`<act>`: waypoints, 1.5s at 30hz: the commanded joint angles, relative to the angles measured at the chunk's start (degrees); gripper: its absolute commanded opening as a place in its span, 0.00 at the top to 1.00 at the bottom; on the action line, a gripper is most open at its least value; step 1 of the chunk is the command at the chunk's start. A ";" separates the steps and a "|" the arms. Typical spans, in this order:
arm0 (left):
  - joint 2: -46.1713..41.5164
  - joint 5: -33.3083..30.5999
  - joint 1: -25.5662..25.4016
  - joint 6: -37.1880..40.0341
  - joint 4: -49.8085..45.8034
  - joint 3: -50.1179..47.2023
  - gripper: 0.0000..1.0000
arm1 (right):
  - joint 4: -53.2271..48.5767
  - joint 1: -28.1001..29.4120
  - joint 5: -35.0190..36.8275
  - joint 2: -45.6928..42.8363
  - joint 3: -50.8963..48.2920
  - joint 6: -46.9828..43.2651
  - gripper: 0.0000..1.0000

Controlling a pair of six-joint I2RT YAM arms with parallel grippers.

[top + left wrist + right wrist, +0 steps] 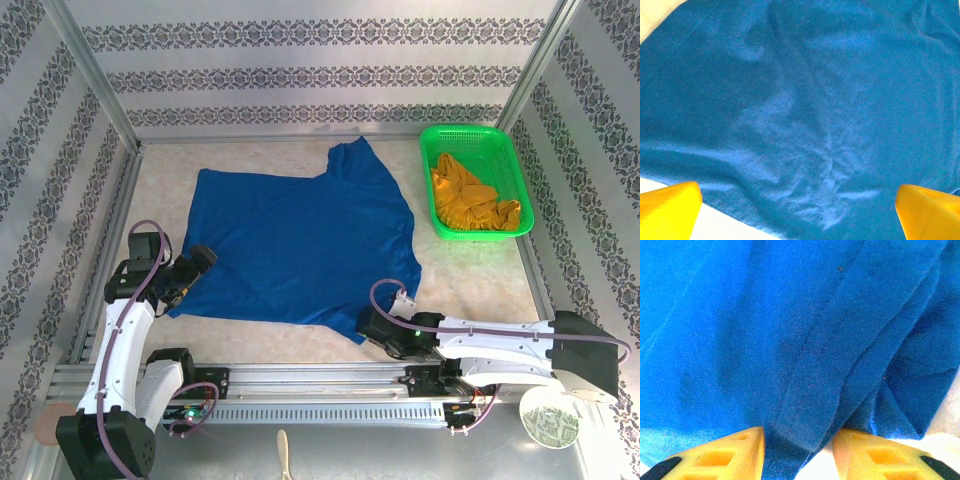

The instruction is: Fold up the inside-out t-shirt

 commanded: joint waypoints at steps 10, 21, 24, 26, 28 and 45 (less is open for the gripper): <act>-0.22 1.89 0.76 -1.49 -3.22 1.82 0.01 | 3.12 -2.41 0.29 -7.09 -2.06 -3.81 1.00; -2.62 -8.93 1.20 -4.77 -12.17 0.91 0.01 | -10.60 -3.79 3.74 -28.06 -1.40 -5.78 1.00; -1.00 -11.19 1.37 -6.71 -13.11 0.76 0.01 | -11.46 -4.24 2.98 -28.59 -1.40 -6.88 1.00; 0.29 -11.41 1.46 -8.41 -13.63 0.94 0.01 | -11.72 -4.24 1.99 -27.50 -1.40 -7.29 1.00; 0.90 -10.16 1.53 -9.68 -12.65 0.52 0.01 | -11.10 -4.25 0.69 -26.30 -2.37 -6.94 0.95; 0.90 -9.82 1.55 -10.09 -12.56 1.22 0.01 | 3.44 -4.02 -5.76 -17.56 -7.72 -5.28 0.49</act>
